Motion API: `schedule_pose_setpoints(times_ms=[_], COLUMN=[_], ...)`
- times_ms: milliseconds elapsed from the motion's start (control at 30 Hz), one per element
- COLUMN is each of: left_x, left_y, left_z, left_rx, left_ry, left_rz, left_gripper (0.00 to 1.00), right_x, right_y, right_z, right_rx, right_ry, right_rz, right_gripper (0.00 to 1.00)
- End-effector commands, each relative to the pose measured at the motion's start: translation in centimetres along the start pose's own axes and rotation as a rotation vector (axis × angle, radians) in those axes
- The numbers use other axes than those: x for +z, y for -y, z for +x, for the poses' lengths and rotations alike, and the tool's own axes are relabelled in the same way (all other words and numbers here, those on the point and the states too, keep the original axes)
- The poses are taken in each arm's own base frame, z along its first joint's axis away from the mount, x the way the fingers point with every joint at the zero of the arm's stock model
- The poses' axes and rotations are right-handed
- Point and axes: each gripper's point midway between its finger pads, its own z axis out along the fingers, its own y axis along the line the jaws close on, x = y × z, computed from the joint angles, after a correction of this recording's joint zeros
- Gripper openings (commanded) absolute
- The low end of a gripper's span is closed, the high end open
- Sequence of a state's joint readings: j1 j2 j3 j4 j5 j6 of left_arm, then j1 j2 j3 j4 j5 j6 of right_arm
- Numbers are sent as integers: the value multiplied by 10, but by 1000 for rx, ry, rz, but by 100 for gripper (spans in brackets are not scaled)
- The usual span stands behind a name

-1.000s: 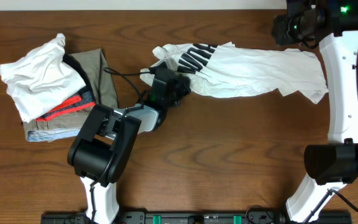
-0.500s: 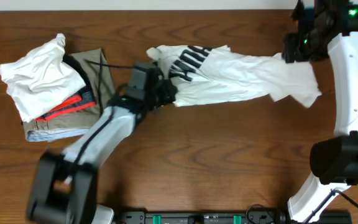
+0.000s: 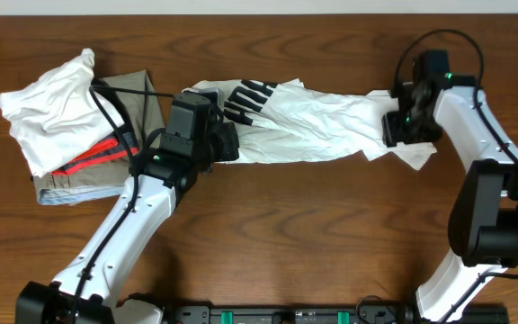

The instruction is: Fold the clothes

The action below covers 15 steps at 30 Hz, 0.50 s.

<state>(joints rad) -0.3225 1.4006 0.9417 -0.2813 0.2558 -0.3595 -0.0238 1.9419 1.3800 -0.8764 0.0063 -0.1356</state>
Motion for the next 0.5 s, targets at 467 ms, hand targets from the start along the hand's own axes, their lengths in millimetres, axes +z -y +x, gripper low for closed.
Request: schedule_pose_setpoints(times_ms=[467], left_x=[-4], left_y=[-3], left_z=[-9], left_rx=[54], left_ry=[34], left_rz=[-25], left_gripper=[6], right_x=[21], right_y=[39], right_z=[-4], right_rx=[-178], right_ry=[59], right_rz=[226], right_gripper=[73])
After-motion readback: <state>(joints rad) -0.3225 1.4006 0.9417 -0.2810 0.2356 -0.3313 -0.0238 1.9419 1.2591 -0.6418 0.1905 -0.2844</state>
